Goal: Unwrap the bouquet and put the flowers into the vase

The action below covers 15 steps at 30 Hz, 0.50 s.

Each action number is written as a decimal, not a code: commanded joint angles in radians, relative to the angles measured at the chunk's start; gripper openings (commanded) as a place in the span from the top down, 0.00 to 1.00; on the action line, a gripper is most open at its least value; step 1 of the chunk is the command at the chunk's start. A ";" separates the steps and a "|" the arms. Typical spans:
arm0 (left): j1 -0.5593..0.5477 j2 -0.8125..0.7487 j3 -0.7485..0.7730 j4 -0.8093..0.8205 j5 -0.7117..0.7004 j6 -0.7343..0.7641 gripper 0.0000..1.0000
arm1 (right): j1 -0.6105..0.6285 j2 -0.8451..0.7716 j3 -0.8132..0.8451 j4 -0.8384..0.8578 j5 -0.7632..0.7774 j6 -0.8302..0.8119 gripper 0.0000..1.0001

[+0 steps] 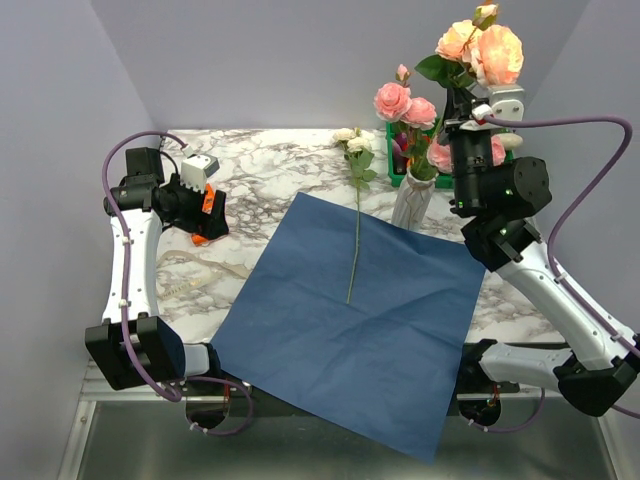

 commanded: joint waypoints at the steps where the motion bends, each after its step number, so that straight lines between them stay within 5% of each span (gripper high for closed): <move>1: 0.007 0.000 0.000 0.007 0.023 -0.006 0.01 | -0.014 0.009 0.037 -0.029 -0.034 -0.023 0.99; 15: 0.007 0.011 0.000 0.009 0.020 -0.009 0.01 | -0.116 0.101 0.052 -0.196 -0.098 0.203 0.94</move>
